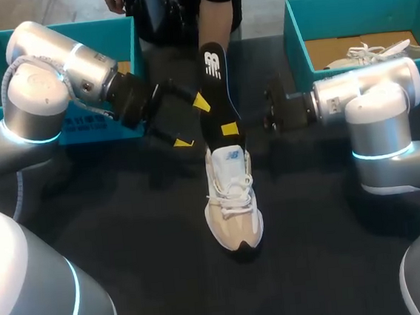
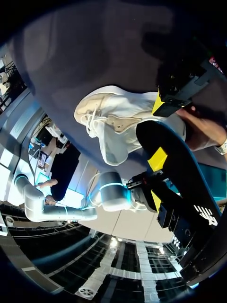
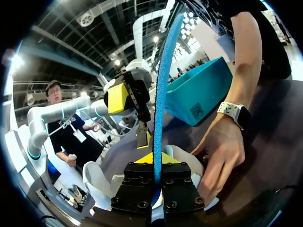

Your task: Take the shoe out of the shoebox, open the shoe tongue, remove and reinsert the insole, then place the shoe into the shoebox

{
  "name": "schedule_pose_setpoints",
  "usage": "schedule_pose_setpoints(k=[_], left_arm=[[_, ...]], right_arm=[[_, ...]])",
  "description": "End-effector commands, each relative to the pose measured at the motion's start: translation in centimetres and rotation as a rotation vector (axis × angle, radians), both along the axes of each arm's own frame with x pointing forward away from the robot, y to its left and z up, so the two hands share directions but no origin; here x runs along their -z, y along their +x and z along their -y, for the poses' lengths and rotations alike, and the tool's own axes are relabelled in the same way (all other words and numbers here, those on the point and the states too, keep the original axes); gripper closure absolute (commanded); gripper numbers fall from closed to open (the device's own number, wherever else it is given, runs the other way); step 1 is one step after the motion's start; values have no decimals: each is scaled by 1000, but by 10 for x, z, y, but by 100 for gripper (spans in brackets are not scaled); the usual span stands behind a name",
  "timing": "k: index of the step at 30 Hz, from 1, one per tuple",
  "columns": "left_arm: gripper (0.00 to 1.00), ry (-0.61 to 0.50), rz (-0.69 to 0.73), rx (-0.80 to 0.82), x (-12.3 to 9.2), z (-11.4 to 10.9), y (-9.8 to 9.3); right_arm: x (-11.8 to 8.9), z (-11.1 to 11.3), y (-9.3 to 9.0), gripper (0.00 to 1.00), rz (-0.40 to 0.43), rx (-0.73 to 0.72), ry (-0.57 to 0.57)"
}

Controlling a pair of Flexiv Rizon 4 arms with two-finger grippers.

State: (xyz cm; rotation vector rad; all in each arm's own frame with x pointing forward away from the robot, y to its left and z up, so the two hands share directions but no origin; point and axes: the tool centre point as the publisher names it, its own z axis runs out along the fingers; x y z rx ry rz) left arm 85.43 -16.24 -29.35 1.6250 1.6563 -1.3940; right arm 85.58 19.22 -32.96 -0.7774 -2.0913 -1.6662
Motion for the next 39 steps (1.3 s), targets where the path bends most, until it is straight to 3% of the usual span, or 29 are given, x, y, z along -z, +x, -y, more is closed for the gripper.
schedule_pose_setpoints(k=[1, 18, 39], left_arm=[[0, 0, 2, -2, 1, 0, 0], [0, -3, 0, 7, 3, 2, 0], [0, -3, 9, 8, 3, 1, 2]], right_arm=[[4, -3, -1, 100, 2, 4, -4], [10, -2, -3, 100, 19, -3, -34], [18, -2, -19, 100, 5, 14, -50]])
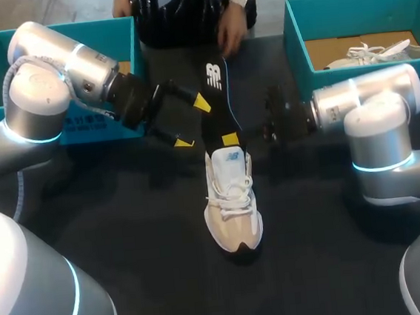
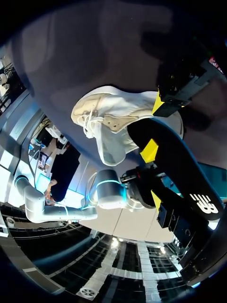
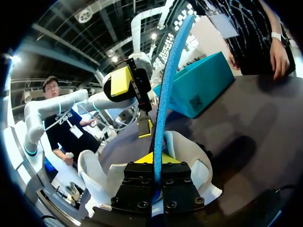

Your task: Take the shoe out of the shoebox, open the shoe tongue, remove and reinsert the insole, then place the shoe into the shoebox

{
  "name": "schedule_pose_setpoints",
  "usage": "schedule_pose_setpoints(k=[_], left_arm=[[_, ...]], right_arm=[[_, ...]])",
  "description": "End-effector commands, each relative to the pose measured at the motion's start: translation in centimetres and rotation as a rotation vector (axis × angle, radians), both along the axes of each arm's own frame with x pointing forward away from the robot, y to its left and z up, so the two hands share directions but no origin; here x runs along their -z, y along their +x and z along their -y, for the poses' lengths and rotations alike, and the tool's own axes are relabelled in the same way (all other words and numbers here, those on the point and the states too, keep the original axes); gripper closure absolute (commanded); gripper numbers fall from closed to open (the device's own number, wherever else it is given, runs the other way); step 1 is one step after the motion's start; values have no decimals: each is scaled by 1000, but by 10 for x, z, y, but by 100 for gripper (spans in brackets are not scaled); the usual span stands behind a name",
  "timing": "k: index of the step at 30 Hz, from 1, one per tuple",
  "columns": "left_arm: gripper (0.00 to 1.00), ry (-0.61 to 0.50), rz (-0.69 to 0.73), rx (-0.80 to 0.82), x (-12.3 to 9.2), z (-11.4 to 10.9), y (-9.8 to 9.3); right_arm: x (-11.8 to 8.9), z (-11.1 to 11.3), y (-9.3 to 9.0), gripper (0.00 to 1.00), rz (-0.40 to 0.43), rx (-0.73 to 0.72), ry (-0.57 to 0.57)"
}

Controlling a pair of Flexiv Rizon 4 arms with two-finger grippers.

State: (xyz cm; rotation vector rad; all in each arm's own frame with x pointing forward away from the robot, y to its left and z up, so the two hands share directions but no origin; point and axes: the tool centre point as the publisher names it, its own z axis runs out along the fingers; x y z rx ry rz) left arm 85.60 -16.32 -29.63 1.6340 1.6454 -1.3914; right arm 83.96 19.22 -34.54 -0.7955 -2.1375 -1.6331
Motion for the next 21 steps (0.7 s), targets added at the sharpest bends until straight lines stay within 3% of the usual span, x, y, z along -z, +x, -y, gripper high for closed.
schedule_pose_setpoints(k=[1, 21], left_arm=[[0, -1, 1, 1, 1, 0, -1], [0, -1, 5, 7, 1, 0, 2]], right_arm=[[2, -2, -4, 100, -1, 9, -7], [8, -2, -15, 100, -20, 21, -14]])
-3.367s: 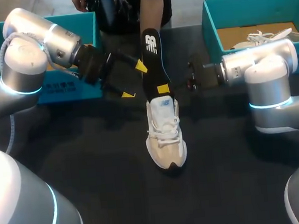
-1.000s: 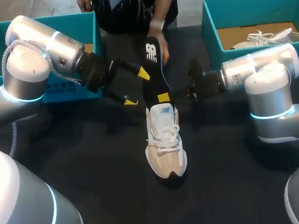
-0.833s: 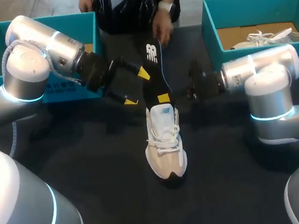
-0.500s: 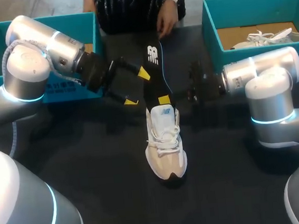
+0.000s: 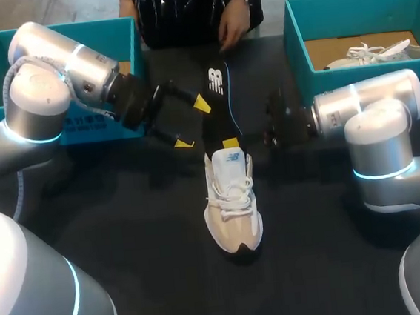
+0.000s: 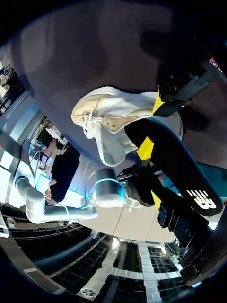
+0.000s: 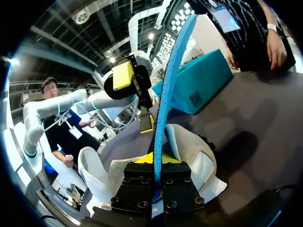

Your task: Take the shoe out of the shoebox, open the shoe tongue, remove and reinsert the insole, then place the shoe into the shoebox

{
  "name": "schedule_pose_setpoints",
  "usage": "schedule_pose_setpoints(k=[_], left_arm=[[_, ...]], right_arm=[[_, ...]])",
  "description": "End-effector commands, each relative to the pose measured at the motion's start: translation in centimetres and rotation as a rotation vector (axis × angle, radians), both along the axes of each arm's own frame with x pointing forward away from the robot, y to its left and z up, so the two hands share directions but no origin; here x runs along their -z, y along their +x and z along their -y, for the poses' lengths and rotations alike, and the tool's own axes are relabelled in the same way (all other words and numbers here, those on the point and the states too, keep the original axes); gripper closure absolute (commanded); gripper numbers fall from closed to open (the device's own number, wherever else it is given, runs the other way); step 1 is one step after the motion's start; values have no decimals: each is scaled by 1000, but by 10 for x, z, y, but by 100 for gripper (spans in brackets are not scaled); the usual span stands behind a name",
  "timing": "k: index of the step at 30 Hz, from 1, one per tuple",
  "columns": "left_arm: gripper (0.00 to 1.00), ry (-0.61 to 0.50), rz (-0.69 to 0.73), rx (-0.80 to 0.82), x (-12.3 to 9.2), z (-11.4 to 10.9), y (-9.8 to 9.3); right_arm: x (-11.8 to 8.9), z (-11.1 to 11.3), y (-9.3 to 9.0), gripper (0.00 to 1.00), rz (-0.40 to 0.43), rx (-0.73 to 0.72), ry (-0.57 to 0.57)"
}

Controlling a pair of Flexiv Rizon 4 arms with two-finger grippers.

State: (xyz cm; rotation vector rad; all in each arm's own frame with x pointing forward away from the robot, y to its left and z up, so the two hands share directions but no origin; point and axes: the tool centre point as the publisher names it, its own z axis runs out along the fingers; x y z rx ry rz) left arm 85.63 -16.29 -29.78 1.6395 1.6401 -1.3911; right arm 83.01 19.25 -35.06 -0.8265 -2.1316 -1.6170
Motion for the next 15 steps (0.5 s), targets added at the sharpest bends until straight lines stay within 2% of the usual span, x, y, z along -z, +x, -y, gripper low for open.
schedule_pose_setpoints(k=[1, 12, 14, 15], left_arm=[[0, 0, 3, 2, 0, 1, 2], [0, -4, 13, -4, -1, 3, 5], [0, -4, 13, -4, -1, 3, 5], [0, -4, 13, -4, -1, 3, 5]], right_arm=[[2, -1, -6, 100, 0, 9, -6], [0, 0, -7, 100, 10, 19, -4], [-1, 0, -5, 84, 16, 19, -4], [-1, 0, -5, 73, 18, 18, -4]])
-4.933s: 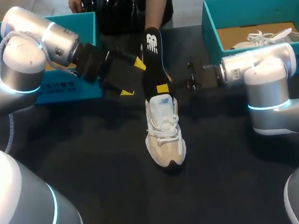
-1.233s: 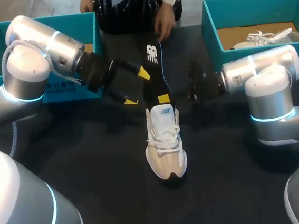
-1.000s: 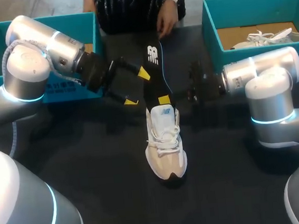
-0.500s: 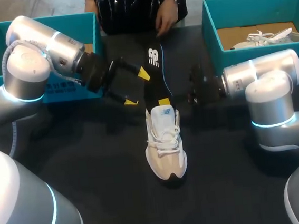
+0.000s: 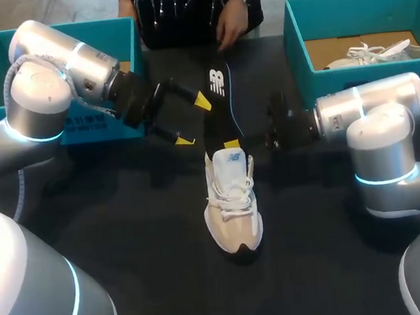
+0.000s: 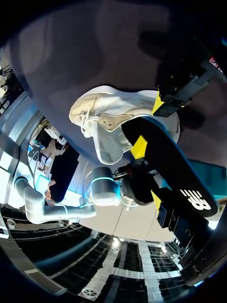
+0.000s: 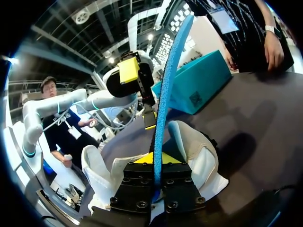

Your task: Take the shoe out of the shoebox, open the shoe tongue, remove and reinsert the insole, then place the shoe into the shoebox

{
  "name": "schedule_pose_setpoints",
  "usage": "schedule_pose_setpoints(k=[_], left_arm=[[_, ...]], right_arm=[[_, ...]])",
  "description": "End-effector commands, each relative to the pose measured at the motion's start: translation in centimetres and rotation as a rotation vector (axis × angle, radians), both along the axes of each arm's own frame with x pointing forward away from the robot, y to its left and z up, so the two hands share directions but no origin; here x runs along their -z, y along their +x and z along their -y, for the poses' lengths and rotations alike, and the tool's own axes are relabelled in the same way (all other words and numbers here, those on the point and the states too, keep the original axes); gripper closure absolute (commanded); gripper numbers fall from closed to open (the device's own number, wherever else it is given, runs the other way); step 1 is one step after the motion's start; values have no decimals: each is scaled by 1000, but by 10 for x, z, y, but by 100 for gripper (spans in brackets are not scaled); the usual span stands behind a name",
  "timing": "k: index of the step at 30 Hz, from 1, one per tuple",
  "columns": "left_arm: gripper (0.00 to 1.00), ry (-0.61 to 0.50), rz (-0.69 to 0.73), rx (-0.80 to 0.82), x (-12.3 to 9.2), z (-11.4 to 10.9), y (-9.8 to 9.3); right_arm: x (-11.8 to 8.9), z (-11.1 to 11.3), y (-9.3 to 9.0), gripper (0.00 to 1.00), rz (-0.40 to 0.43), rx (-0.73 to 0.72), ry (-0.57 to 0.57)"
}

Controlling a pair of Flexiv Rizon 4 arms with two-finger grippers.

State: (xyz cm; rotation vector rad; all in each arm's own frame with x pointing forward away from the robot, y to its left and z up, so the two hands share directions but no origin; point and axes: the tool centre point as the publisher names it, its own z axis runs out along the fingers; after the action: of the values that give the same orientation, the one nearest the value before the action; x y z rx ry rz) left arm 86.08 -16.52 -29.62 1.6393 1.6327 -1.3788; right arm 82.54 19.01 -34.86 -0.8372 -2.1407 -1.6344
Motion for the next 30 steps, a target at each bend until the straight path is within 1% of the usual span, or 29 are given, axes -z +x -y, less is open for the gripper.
schedule_pose_setpoints(k=[1, 4, 7, 11, 16, 22, 25, 26, 28, 29, 30], left_arm=[[0, -1, 1, 0, 1, 1, 0], [0, -1, 1, 0, 1, 1, 0], [0, -1, 1, 0, 1, 1, 0], [0, -1, 1, 0, 1, 1, 0], [0, -1, 1, 0, 1, 1, 0], [0, -1, 1, 0, 1, 1, 0], [0, -1, 1, 0, 1, 1, 0], [0, -1, 1, 0, 1, 1, 0], [0, -1, 1, 0, 1, 1, 0], [0, -1, 4, -3, 0, 0, 1], [0, -1, 8, -6, 0, -1, 1]], right_arm=[[1, -2, 1, 70, 9, 1, -4], [-2, -3, 3, 63, 17, -1, -5], [-5, -3, 5, 60, 22, -5, -7], [-6, -4, 6, 60, 28, -7, -12], [-17, -5, 9, 56, 57, -8, -24], [-31, -4, 19, 55, 95, -15, -37], [-33, -5, 23, 56, 99, -32, -42], [-31, -6, 24, 58, 97, -38, -43], [-31, -6, 25, 69, 95, -44, -45], [-30, -7, 25, 76, 93, -46, -45], [-30, -7, 25, 99, 91, -49, -46]])
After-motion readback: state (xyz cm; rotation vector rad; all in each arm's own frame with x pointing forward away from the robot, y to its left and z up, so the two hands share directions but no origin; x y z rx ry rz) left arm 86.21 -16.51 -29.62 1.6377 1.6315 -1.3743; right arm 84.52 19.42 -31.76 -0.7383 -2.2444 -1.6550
